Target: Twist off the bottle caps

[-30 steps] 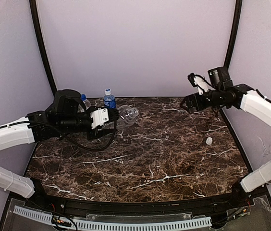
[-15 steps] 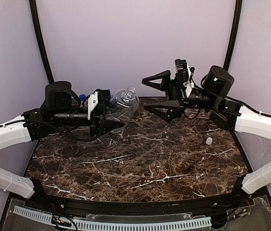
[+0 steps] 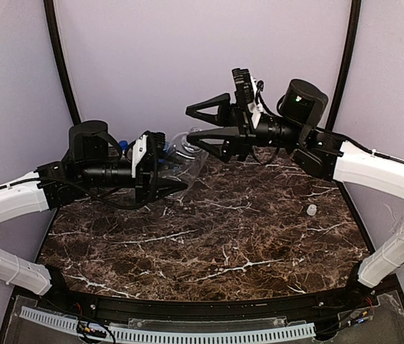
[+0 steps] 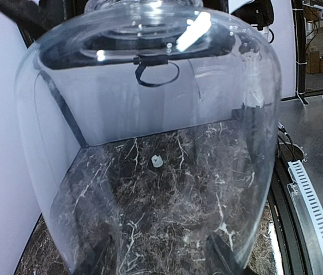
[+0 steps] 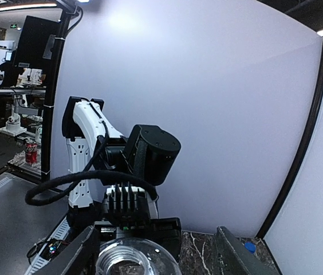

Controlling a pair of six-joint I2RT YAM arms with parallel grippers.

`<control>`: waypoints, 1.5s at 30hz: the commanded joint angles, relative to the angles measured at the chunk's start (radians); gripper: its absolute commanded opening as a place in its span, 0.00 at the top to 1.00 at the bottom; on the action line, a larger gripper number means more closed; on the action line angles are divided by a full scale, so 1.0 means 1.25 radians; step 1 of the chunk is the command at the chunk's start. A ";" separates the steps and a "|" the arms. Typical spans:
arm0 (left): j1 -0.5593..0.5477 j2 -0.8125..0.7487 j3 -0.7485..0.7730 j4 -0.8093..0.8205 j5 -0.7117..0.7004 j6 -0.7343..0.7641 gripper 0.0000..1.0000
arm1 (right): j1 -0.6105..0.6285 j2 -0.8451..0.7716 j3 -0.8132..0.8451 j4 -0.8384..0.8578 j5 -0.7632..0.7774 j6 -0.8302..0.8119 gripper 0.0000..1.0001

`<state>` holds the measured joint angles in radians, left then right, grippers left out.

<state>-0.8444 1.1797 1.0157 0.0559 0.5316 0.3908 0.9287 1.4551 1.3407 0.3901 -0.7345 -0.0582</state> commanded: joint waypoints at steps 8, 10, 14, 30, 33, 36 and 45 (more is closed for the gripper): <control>0.001 -0.008 0.006 0.025 0.004 0.008 0.81 | 0.014 0.020 0.037 -0.105 0.046 -0.012 0.78; 0.001 -0.009 0.006 0.030 -0.001 0.009 0.81 | 0.015 0.023 0.050 -0.140 0.050 -0.025 0.86; 0.001 -0.009 0.001 0.037 -0.012 0.010 0.81 | 0.017 0.027 0.067 -0.199 0.056 -0.042 1.00; 0.001 -0.041 -0.045 0.053 -0.130 0.061 0.01 | -0.006 -0.026 0.099 -0.402 0.284 -0.102 1.00; 0.001 -0.055 -0.069 0.071 -0.166 0.073 0.01 | -0.057 -0.057 0.067 -0.433 0.463 -0.102 1.00; 0.001 -0.074 -0.095 0.085 -0.212 0.079 0.01 | -0.166 -0.088 0.007 -0.437 0.581 -0.068 1.00; 0.013 -0.146 -0.229 0.172 -0.372 0.061 0.01 | -0.531 -0.051 -0.201 -0.255 0.612 0.013 1.00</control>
<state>-0.8406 1.0428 0.8005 0.1993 0.1829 0.4744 0.3706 1.3537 1.1893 -0.0803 0.0036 -0.0906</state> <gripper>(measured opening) 0.987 0.239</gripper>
